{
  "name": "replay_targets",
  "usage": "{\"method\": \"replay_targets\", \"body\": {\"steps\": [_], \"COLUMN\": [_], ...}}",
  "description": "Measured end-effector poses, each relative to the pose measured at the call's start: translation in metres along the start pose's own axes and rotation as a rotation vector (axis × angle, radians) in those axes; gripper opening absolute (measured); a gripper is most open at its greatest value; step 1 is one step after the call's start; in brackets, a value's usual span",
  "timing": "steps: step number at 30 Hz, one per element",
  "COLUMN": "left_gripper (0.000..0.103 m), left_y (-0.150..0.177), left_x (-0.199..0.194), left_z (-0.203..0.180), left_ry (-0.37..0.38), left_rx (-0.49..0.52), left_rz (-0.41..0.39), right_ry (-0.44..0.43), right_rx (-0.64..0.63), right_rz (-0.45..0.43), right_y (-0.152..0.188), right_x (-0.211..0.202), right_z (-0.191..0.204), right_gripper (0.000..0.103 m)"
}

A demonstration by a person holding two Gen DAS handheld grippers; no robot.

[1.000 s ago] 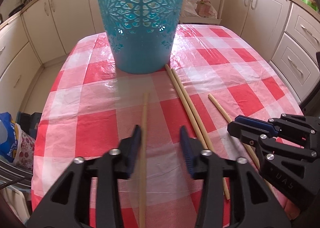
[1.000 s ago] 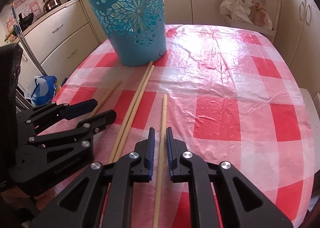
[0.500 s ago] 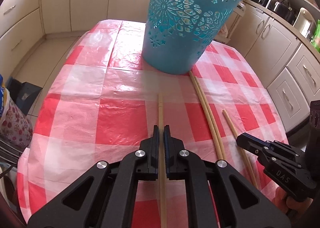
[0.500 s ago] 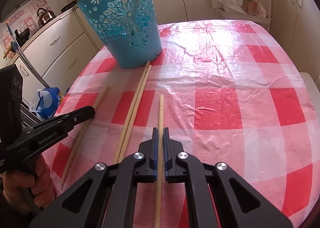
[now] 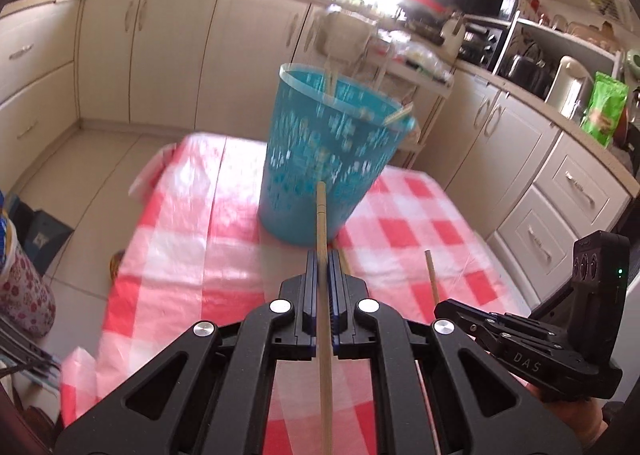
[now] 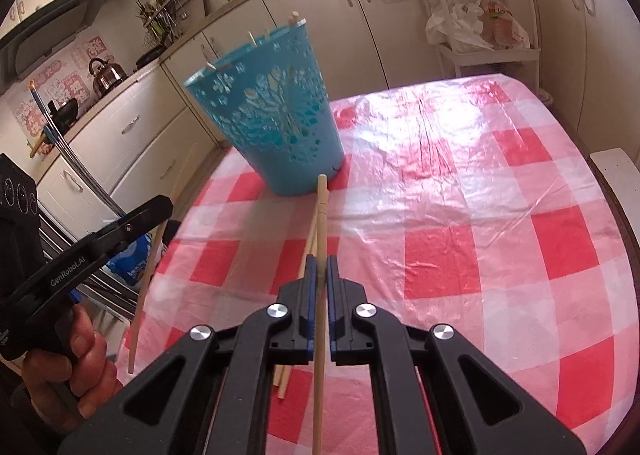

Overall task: Organize utensils
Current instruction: 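Lift both held chopsticks up over the teal basket, then open both grippers to drop the chopsticks into the teal basket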

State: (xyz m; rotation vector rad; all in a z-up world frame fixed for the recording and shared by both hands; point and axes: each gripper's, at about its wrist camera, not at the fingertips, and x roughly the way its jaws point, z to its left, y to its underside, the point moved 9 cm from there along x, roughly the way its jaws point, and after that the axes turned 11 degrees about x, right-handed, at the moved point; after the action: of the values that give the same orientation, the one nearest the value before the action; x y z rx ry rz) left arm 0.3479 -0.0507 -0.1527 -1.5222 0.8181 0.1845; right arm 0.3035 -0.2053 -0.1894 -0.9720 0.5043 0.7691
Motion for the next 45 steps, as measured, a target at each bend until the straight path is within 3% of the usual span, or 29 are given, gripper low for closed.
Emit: {"method": "replay_targets", "body": {"steps": [5,19,32,42,45], "left_gripper": [0.005,0.005,0.005,0.005,0.005], "left_y": [-0.04,-0.105,-0.148,-0.17,-0.172], "left_x": [-0.022,-0.047,-0.055,-0.052,-0.051], "left_z": [0.0,-0.004,0.0,0.019,0.023], "left_ry": [-0.01,0.004,0.01,0.02,0.019], "left_rx": [0.031,0.039,0.032,-0.048,-0.063], "left_rz": [-0.095,-0.23,-0.334,-0.39,-0.393], "right_ry": [-0.072,-0.184,-0.21,-0.248,-0.243], "right_rx": [-0.003,-0.043,-0.067,-0.09,-0.13], "right_rz": [-0.091,-0.249,-0.304,-0.362,-0.308], "right_y": [-0.031,-0.088,-0.115,-0.152,-0.154], "right_x": [-0.026,-0.078,-0.098,-0.112,-0.105], "right_z": [0.026,0.075,0.09,0.11,0.117], "right_gripper": [0.006,0.005,0.004,0.004,0.004]}}
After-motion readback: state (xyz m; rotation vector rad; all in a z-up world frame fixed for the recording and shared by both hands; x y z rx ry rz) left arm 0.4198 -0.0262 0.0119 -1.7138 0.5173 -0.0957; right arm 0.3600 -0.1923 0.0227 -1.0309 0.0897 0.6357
